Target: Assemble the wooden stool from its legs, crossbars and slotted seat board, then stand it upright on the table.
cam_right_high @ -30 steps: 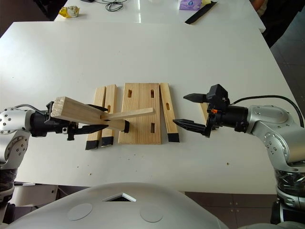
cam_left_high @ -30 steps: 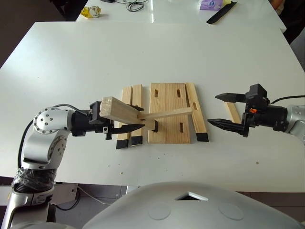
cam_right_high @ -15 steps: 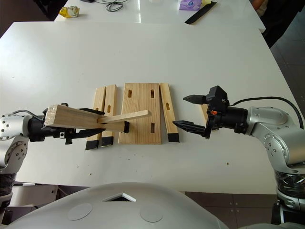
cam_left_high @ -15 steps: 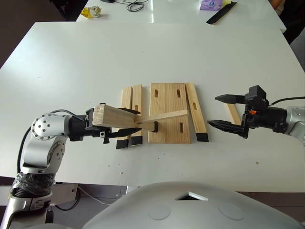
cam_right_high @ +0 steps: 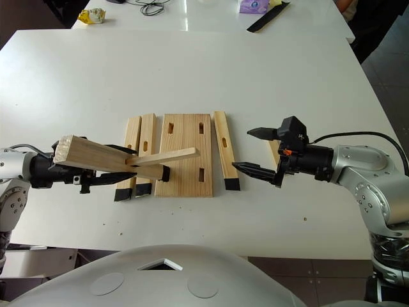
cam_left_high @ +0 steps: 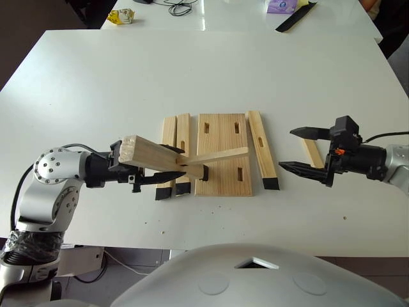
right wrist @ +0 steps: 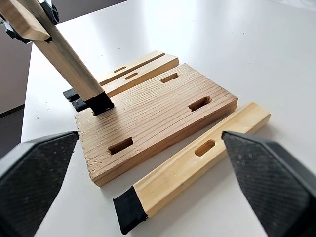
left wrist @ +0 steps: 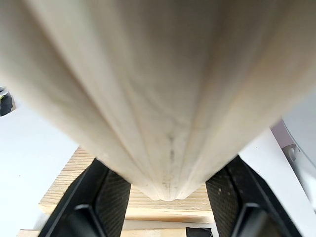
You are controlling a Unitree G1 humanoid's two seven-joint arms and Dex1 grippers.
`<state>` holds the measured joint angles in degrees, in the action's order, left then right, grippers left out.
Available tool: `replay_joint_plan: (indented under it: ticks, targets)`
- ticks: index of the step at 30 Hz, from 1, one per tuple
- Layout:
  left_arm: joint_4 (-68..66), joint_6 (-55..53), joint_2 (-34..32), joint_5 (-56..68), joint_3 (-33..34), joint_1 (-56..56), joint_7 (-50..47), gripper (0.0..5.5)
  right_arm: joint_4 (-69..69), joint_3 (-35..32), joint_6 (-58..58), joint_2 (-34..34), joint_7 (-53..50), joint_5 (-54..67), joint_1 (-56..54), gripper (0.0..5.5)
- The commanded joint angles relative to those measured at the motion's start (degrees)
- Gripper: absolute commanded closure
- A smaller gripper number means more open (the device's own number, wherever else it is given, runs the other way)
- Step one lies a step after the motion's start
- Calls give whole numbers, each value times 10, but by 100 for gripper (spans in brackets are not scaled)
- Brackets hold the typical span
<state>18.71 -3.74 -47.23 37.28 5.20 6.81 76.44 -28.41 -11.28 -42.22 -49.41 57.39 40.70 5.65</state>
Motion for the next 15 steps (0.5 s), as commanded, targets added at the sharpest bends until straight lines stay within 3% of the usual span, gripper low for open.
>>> replay_joint_plan:
  ticks: [1, 15]
  targets:
    - [11, -23, -21, -6, -1, -3, 11, 342, -11, -4, 0, 6, -10, 9, 7, 15]
    - [39, -84, -16, 23, 12, -55, -7, 342, -12, 0, 5, 10, -18, 10, 10, 15]
